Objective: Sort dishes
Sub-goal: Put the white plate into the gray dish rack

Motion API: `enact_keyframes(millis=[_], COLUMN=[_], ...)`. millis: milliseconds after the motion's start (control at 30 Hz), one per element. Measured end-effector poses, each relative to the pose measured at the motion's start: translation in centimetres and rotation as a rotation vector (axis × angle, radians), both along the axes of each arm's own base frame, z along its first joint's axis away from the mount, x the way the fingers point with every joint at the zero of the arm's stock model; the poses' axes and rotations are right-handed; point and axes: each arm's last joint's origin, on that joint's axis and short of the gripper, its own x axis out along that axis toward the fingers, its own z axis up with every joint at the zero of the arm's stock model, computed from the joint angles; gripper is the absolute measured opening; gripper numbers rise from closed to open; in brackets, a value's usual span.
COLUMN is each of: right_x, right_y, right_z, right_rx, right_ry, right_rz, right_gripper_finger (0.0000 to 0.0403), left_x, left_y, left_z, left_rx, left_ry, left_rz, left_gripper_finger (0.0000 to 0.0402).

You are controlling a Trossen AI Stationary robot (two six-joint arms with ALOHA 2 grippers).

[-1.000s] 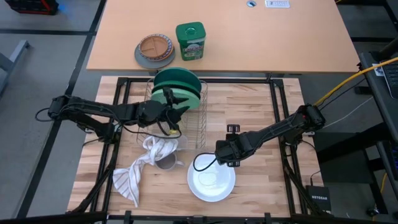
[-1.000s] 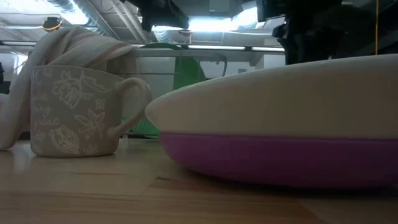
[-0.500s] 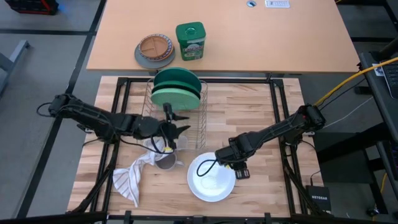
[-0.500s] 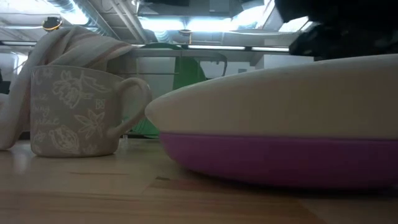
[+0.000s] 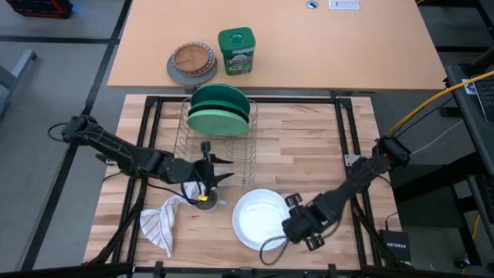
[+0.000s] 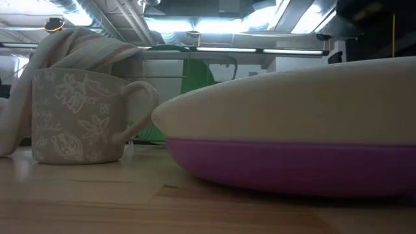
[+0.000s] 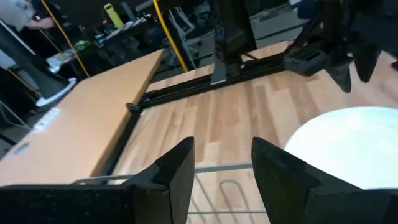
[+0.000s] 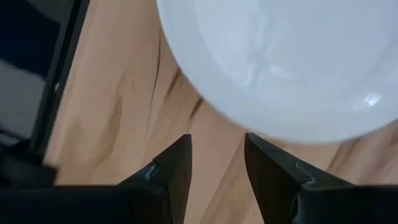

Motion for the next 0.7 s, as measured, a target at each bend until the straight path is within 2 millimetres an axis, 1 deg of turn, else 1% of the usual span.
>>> enact_keyframes(millis=[100, 200, 333, 433, 600, 700], right_x=[-0.5, -0.8, -0.7, -0.4, 0.1, 0.5], right_y=[1.1, 2.2, 3.5, 4.3, 4.7, 4.8], right_z=[0.1, 0.1, -0.4, -1.4, -3.5, -4.6], right_rx=[-0.032, -0.023, -0.014, -0.014, -0.06, -0.122], right_ry=[-0.072, -0.112, -0.169, -0.176, -0.138, -0.152], right_rz=[0.031, 0.057, 0.076, 0.087, 0.087, 0.076], right_gripper_finger=[0.0151, 0.0151, 0.0151, 0.0151, 0.0151, 0.0151], left_x=[0.2, 0.6, 1.2, 1.7, 2.3, 2.5], left_y=[-0.7, -1.4, -2.3, -3.1, -4.3, -4.8], left_z=[-0.5, -1.3, -2.5, -3.5, -4.6, -5.2], left_rx=[-0.043, -0.058, -0.058, -0.051, -0.046, -0.044], left_ry=[0.004, 0.021, 0.055, 0.07, 0.08, 0.083], left_rz=[-0.004, -0.014, -0.029, -0.045, -0.07, -0.083], left_gripper_finger=[0.0148, 0.0148, 0.0148, 0.0148, 0.0148, 0.0148])
